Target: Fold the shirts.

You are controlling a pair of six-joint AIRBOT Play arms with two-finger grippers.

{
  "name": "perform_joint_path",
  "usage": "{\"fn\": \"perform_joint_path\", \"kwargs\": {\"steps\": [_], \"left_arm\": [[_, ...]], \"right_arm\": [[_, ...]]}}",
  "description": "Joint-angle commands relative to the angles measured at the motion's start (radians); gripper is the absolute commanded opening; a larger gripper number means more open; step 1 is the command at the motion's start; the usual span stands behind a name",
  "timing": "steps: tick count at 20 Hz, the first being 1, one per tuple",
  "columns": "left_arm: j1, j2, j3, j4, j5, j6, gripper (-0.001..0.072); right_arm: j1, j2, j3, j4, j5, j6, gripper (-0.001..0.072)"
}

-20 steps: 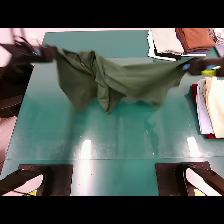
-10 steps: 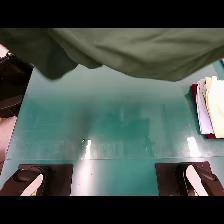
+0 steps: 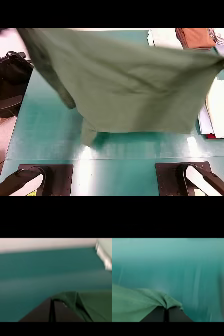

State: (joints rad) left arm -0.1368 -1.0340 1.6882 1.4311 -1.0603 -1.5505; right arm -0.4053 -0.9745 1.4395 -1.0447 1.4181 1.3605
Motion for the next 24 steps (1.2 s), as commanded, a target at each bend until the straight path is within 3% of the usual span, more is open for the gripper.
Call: {"fn": "perform_joint_path", "kwargs": {"steps": [1,5,9,16,20,24], "left_arm": [[-0.002,-0.273,-0.029,-0.092,-0.083,0.072,0.0022],[-0.002,-0.463,-0.029,-0.087,-0.064,0.091,0.0022],[-0.002,-0.414,-0.019,-0.031,-0.015,0.078,0.0021],[-0.002,0.088,-0.02,0.073,0.217,0.058,0.0022],[-0.002,0.379,-0.02,0.073,0.25,0.055,0.0021],[-0.002,0.496,0.039,0.074,0.257,0.01,0.002]], "right_arm": [[0.16,-0.184,-0.13,-0.194,-0.021,0.071,0.0021],[0.245,-0.379,-0.087,-0.231,-0.056,0.102,0.0021],[0.278,-0.388,0.034,-0.232,-0.064,0.1,0.0021],[0.282,-0.094,0.331,-0.233,-0.064,0.086,0.0021],[0.281,0.09,0.444,-0.245,-0.064,0.087,0.0021],[0.282,0.201,0.466,-0.304,-0.055,0.115,0.0021]]}}
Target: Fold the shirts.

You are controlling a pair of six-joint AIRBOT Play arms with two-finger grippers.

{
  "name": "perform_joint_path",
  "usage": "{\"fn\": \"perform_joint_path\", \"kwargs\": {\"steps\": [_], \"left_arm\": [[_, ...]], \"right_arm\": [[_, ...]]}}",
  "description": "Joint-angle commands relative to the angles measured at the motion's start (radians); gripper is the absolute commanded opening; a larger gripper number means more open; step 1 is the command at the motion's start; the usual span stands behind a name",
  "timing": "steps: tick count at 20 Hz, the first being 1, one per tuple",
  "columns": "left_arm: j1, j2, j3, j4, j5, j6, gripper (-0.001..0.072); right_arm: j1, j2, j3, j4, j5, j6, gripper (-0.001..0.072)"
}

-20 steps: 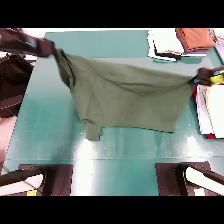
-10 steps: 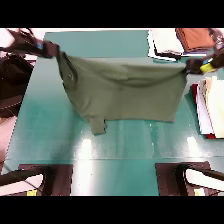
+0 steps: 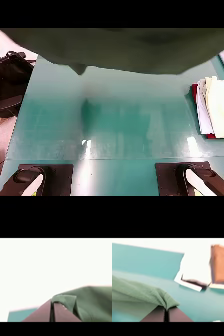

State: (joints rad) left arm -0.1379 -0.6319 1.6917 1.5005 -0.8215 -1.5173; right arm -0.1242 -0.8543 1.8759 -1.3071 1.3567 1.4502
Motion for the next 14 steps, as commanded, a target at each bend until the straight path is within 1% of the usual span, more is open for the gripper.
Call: {"fn": "perform_joint_path", "kwargs": {"steps": [1,3,4,7,9,11,14], "left_arm": [[-0.001,0.091,0.062,0.003,0.019,-0.024,0.002],[-0.001,0.074,0.08,0.003,0.017,-0.028,0.002],[-0.001,0.047,0.08,0.003,-0.011,-0.028,0.0019],[-0.001,-0.108,0.073,-0.019,-0.181,-0.026,0.0021],[-0.001,-0.285,0.073,-0.024,-0.329,-0.007,0.0021],[-0.001,-0.476,0.073,-0.023,-0.421,0.006,0.0022],[0.0,-0.78,0.073,-0.051,-0.446,-0.018,0.0023]], "right_arm": [[0.0,0.092,0.029,-0.057,0.022,0.048,0.0021],[0.0,0.08,0.03,-0.057,0.068,0.061,0.0021],[0.0,0.06,0.029,-0.055,0.1,0.07,0.002],[0.0,-0.079,0.021,-0.055,0.237,0.087,0.0021],[0.01,-0.187,-0.055,-0.056,0.262,0.086,0.002],[0.025,-0.296,-0.178,-0.058,0.254,0.086,0.002],[0.031,-0.474,-0.348,-0.052,0.195,0.086,0.0021]]}}
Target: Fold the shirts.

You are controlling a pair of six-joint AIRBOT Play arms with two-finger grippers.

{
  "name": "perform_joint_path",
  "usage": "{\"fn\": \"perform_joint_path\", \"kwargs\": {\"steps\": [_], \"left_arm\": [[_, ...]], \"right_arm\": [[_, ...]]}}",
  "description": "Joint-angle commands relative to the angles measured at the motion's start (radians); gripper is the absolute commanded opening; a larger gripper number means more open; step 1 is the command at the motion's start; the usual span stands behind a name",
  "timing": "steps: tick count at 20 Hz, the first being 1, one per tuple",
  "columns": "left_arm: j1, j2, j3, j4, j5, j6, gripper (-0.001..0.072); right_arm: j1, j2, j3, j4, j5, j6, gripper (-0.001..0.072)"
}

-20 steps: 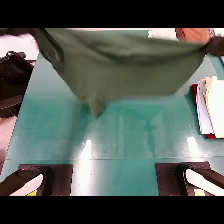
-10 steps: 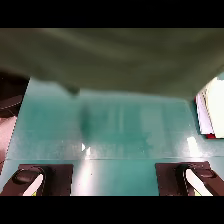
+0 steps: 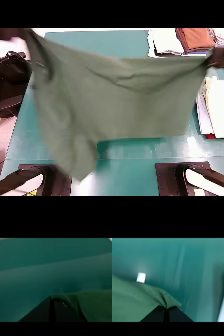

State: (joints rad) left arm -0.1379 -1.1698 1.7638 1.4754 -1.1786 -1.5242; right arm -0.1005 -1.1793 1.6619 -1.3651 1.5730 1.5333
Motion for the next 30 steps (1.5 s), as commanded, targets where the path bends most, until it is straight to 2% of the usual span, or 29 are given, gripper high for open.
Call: {"fn": "perform_joint_path", "kwargs": {"steps": [1,2,3,4,5,7,10,13,17,21,24,27,30], "left_arm": [[-0.001,-0.325,0.001,-0.046,-0.094,-0.02,0.0024],[-0.001,-0.398,0.001,-0.054,-0.108,-0.02,0.0033],[0.0,-0.451,0.001,-0.054,-0.123,-0.02,0.0317],[0.002,-0.481,0.001,-0.051,-0.124,-0.021,0.0567],[0.008,-0.492,0.002,-0.048,-0.115,-0.022,0.0547],[0.035,-0.49,0.019,-0.042,-0.116,-0.025,0.0548],[0.118,-0.465,0.032,-0.044,-0.193,-0.066,0.0547],[0.185,-0.366,-0.112,-0.047,-0.182,-0.08,0.0547],[0.209,-0.151,-0.526,-0.071,-0.069,-0.072,0.0548],[0.209,-0.027,-0.846,-0.24,0.058,-0.037,0.0548],[0.209,-0.03,-0.97,-0.34,0.155,-0.034,0.0548],[0.197,-0.043,-1.022,-0.477,0.227,0.041,0.0548],[0.122,-0.043,-1.027,-0.498,0.245,0.063,0.0547]], "right_arm": [[0.008,-0.201,-0.163,0.011,-0.043,0.003,0.0021],[0.008,-0.245,-0.179,0.015,-0.061,0.003,0.0023],[0.008,-0.286,-0.184,0.034,-0.073,0.002,0.007],[-0.002,-0.321,-0.175,0.062,-0.083,0.002,0.0323],[-0.016,-0.348,-0.154,0.085,-0.084,0.001,0.0418],[-0.049,-0.366,-0.104,0.15,-0.086,-0.012,0.0415],[-0.11,-0.305,-0.083,0.246,-0.068,-0.068,0.0409],[-0.145,-0.171,-0.177,0.274,-0.074,-0.106,0.0409],[-0.13,-0.011,-0.337,0.274,-0.109,-0.121,0.0409],[-0.069,0.102,-0.455,0.274,-0.194,-0.121,0.0409],[-0.032,0.141,-0.487,0.274,-0.214,-0.121,0.0409],[-0.03,0.144,-0.486,0.292,-0.209,-0.12,0.0409],[-0.049,0.144,-0.486,0.303,-0.207,-0.12,0.0409]]}}
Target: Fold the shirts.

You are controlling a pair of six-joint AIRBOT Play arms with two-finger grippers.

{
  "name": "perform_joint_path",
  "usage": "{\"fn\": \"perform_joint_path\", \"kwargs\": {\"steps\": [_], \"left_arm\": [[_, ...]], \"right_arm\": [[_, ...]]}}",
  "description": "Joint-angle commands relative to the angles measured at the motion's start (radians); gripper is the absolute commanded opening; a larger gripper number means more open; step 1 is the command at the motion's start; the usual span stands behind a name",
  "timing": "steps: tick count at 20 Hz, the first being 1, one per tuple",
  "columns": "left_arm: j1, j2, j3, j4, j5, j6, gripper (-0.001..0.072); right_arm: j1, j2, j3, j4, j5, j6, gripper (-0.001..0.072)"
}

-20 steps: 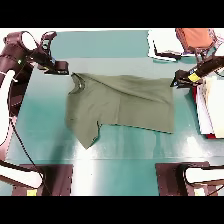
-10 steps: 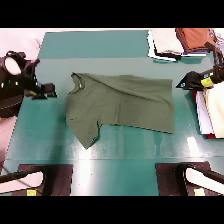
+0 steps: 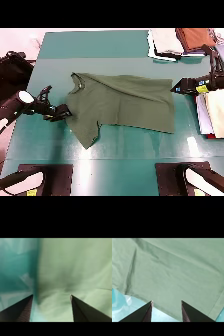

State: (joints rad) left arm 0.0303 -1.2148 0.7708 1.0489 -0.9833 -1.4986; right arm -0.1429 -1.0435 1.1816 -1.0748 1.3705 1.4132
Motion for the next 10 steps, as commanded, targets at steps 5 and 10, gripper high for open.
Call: {"fn": "perform_joint_path", "kwargs": {"steps": [5,10], "left_arm": [[-0.05,0.002,-0.021,-0.06,0.011,0.034,0.0022],[-0.008,0.033,0.056,-0.058,-0.005,0.041,0.0022]], "right_arm": [[-0.156,0.025,-0.065,0.001,0.089,-0.026,0.0409],[-0.491,0.089,-0.388,0.0,0.085,-0.085,0.0416]]}}
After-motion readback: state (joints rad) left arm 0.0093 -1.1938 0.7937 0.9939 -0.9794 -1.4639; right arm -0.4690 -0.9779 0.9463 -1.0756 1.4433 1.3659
